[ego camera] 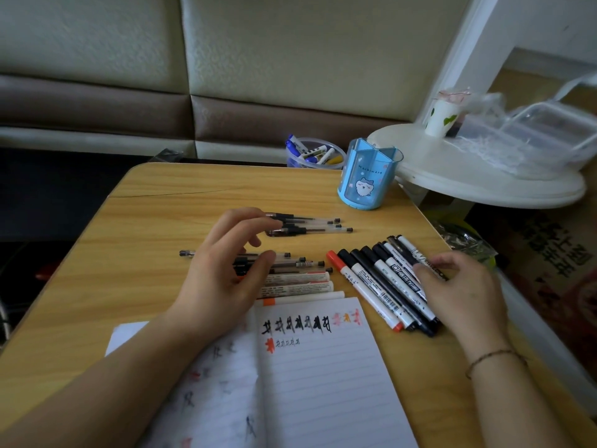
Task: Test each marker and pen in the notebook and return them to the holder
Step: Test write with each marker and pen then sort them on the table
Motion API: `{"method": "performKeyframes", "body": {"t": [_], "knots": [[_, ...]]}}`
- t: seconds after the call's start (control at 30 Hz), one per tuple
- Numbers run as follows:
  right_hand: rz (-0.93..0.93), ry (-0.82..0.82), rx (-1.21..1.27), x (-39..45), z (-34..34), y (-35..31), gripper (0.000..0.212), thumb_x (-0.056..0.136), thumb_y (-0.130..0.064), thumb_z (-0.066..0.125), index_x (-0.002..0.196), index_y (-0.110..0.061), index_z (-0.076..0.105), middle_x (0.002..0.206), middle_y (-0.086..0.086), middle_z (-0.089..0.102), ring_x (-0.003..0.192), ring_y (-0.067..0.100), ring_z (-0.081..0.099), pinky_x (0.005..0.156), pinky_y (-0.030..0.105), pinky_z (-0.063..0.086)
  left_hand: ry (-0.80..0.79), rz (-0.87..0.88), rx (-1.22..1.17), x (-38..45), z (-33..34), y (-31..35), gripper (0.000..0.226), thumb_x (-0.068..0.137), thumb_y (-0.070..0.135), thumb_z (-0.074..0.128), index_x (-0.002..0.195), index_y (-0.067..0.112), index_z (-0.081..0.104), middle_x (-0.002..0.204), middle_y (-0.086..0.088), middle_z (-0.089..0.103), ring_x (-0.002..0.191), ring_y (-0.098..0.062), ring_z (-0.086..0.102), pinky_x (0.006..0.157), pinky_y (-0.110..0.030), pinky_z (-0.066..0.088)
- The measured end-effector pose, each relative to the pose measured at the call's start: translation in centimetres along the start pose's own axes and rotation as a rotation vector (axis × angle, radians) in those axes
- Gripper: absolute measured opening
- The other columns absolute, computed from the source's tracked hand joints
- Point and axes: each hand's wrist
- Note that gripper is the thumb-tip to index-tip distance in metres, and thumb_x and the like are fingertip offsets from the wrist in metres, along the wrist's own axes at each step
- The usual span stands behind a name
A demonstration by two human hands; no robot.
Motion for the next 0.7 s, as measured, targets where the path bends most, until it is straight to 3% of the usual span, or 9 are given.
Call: {"method": "performKeyframes", "body": {"t": [0.1,0.2,0.33,0.47,0.6,0.7], "knots": [[-0.005,0.024,0.008,0.1,-0.6,-0.5,0.028,0.083,-0.041,0.068,0.107,-0.025,0.067,0.116,-0.001,0.067,0.104,0.025,0.060,0.079,0.038,0.050,0.055,-0.071,0.013,-0.1,0.0,-0.3,0.031,0.086,0.009,0.063,0.117,0.011,0.064,0.115,0.001,0.057,0.092,-0.013,0.057,0.079,-0.019,0.045],[-0.202,0.054,0.010,0.4,-1.0,-2.6,0.022,0.085,-0.033,0.068,0.104,-0.023,0.069,0.113,-0.001,0.068,0.108,0.024,0.060,0.080,0.032,0.046,0.105,-0.128,0.026,0.0,0.1,-0.5,0.030,0.086,0.010,0.062,0.116,0.013,0.065,0.112,0.004,0.057,0.090,-0.013,0.056,0.079,-0.012,0.041],[-0.428,-0.179,-0.135,2.4,1.8,-7.6,0.018,0.090,-0.031,0.065,0.108,-0.032,0.066,0.122,-0.007,0.062,0.108,0.014,0.057,0.073,0.026,0.044,0.136,-0.170,0.010,0.0,0.0,-0.7,0.029,0.086,0.011,0.063,0.115,0.015,0.065,0.111,0.004,0.057,0.090,-0.012,0.056,0.078,-0.010,0.040],[-0.429,-0.245,-0.405,4.9,5.0,-9.7,0.016,0.088,-0.037,0.066,0.104,-0.035,0.066,0.120,0.000,0.062,0.105,0.018,0.059,0.074,0.036,0.058,0.126,-0.177,-0.004,-0.1,-0.1,-0.7,0.029,0.087,0.011,0.062,0.115,0.016,0.065,0.112,0.006,0.057,0.090,-0.014,0.057,0.077,-0.011,0.041],[-0.409,-0.311,-0.492,5.9,5.6,-10.4,0.011,0.083,-0.037,0.072,0.093,-0.032,0.071,0.105,-0.004,0.067,0.098,0.015,0.059,0.076,0.038,0.058,0.131,-0.166,-0.021,0.0,-0.2,-0.7,0.028,0.088,0.006,0.061,0.115,0.014,0.065,0.112,0.004,0.057,0.091,-0.013,0.058,0.079,-0.013,0.044],[-0.427,-0.325,-0.501,5.6,5.1,-10.6,0.009,0.082,-0.039,0.073,0.090,-0.034,0.071,0.106,-0.003,0.061,0.101,0.018,0.055,0.086,0.041,0.054,0.140,-0.153,-0.030,0.0,-0.2,-0.8,0.029,0.087,0.001,0.061,0.114,0.011,0.065,0.112,0.001,0.058,0.092,-0.011,0.057,0.081,-0.015,0.046]]}}
Point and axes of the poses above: each hand's wrist, its own x-axis towards the middle knuckle, its own z-axis out of the palm, y = z × x
